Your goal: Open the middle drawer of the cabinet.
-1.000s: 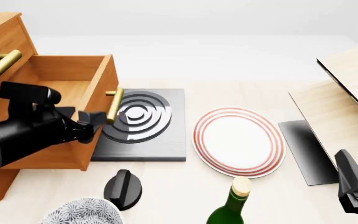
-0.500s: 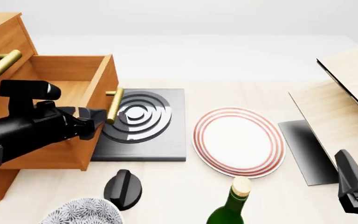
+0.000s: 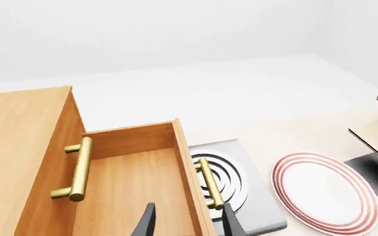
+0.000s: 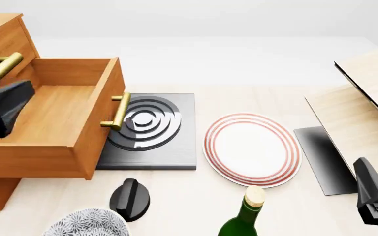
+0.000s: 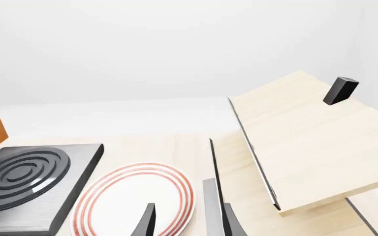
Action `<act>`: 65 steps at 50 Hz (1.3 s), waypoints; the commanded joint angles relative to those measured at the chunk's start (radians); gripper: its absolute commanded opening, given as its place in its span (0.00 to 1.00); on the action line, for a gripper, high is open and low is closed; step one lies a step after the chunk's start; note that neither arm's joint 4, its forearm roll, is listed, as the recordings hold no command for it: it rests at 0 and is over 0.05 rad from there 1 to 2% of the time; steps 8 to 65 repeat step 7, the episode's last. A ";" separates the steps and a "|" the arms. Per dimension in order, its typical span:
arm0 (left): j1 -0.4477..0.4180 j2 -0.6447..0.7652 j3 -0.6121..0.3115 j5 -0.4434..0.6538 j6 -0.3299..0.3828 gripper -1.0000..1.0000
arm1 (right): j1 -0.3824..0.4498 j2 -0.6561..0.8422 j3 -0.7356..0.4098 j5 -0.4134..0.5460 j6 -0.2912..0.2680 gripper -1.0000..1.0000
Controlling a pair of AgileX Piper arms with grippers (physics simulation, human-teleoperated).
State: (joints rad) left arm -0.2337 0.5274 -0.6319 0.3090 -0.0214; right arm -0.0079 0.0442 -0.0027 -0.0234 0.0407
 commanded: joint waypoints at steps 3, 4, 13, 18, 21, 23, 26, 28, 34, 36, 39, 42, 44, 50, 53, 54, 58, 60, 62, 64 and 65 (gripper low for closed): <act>0.234 -0.402 0.007 0.115 0.071 1.00 | 0.000 0.000 0.000 0.000 0.000 1.00; 0.234 -0.402 0.007 0.116 0.071 1.00 | 0.000 0.000 0.000 0.000 0.000 1.00; 0.305 -0.527 0.009 0.087 0.163 1.00 | 0.000 -0.001 0.000 0.000 0.000 1.00; 0.305 -0.527 0.009 0.087 0.163 1.00 | 0.000 -0.001 0.000 0.000 0.000 1.00; 0.305 -0.527 0.009 0.087 0.163 1.00 | 0.000 -0.001 0.000 0.000 0.000 1.00; 0.305 -0.527 0.009 0.087 0.163 1.00 | 0.000 -0.001 0.000 0.000 0.000 1.00; 0.305 -0.527 0.009 0.087 0.163 1.00 | 0.000 -0.001 0.000 0.000 0.000 1.00; 0.305 -0.527 0.009 0.087 0.163 1.00 | 0.000 -0.001 0.000 0.000 0.000 1.00; 0.305 -0.527 0.009 0.087 0.163 1.00 | 0.000 -0.001 0.000 0.000 0.000 1.00; 0.305 -0.527 0.009 0.087 0.163 1.00 | 0.000 -0.001 0.000 0.000 0.000 1.00; 0.305 -0.527 0.009 0.087 0.163 1.00 | 0.000 -0.001 0.000 0.000 0.000 1.00; 0.305 -0.527 0.009 0.087 0.163 1.00 | 0.000 -0.001 0.000 0.000 0.000 1.00; 0.305 -0.527 0.009 0.087 0.163 1.00 | 0.000 -0.001 0.000 0.000 0.000 1.00; 0.305 -0.527 0.009 0.087 0.163 1.00 | 0.000 -0.001 0.000 0.000 0.000 1.00; 0.305 -0.527 0.009 0.087 0.163 1.00 | 0.000 -0.001 0.000 0.000 0.000 1.00; 0.305 -0.527 0.009 0.087 0.163 1.00 | 0.000 -0.001 0.000 0.000 0.000 1.00; 0.305 -0.527 0.009 0.087 0.163 1.00 | 0.000 -0.001 0.000 0.000 0.000 1.00; 0.305 -0.527 0.009 0.087 0.163 1.00 | 0.000 -0.001 0.000 0.000 0.000 1.00; 0.305 -0.527 0.009 0.087 0.163 1.00 | 0.000 -0.001 0.000 0.000 0.000 1.00; 0.305 -0.527 0.009 0.087 0.163 1.00 | 0.000 -0.001 0.000 0.000 0.000 1.00; 0.305 -0.527 0.009 0.087 0.163 1.00 | 0.000 -0.001 0.000 0.000 0.000 1.00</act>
